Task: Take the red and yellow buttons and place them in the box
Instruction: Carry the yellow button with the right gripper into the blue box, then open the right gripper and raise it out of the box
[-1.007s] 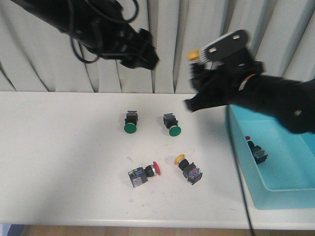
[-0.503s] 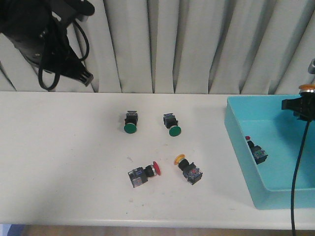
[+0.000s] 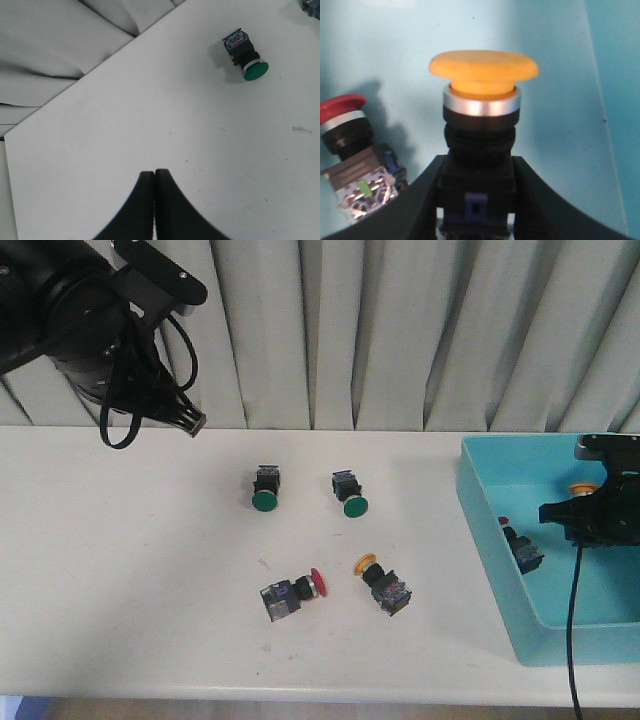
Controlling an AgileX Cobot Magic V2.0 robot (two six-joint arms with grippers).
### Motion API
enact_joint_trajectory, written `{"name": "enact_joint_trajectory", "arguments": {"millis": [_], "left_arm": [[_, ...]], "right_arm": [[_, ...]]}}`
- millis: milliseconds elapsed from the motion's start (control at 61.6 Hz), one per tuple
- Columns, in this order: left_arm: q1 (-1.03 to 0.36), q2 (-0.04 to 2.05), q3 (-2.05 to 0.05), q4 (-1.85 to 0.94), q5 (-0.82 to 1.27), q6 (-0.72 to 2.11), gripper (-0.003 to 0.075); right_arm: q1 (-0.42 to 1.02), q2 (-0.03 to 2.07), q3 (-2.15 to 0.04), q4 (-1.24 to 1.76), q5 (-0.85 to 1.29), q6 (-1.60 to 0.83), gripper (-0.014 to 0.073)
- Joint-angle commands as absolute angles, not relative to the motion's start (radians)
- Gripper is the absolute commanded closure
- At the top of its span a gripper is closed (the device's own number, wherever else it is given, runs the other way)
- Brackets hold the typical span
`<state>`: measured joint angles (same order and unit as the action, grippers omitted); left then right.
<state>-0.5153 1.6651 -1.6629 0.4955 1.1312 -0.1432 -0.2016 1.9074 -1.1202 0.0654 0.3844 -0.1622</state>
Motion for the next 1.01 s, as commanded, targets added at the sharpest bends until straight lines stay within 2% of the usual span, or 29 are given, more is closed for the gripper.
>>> {"name": "enact_joint_trajectory", "arguments": {"millis": [0,179,357,487,747,990], "left_arm": [[-0.517,1.628,-1.686,0.517,1.096,-0.158,0.0728],[-0.517,1.628,-1.686,0.517,1.1,-0.158,0.0728],[-0.517,1.628,-1.686,0.517,1.108,-0.158,0.0728],[-0.517,1.628,-1.686,0.517,1.101,-0.158,0.0728],[-0.517,1.628,-1.687,0.517,1.061,-0.168,0.0728],[-0.517,1.628,-1.687,0.516,0.991,-0.242,0.0728]], "right_arm": [[-0.207,1.896,-1.17,0.059,0.354,-0.156,0.0545],[-0.207,1.966,-1.238,0.062,0.43,-0.171,0.0407],[-0.206,1.981,-1.271,0.064,0.447,-0.173,0.0182],[-0.204,1.95,-1.282,0.063,0.465,-0.179,0.0081],[-0.182,1.718,-1.282,0.142,0.474,-0.265,0.0085],[-0.036,1.406,-1.278,0.24,0.471,-0.378,0.0142]]}}
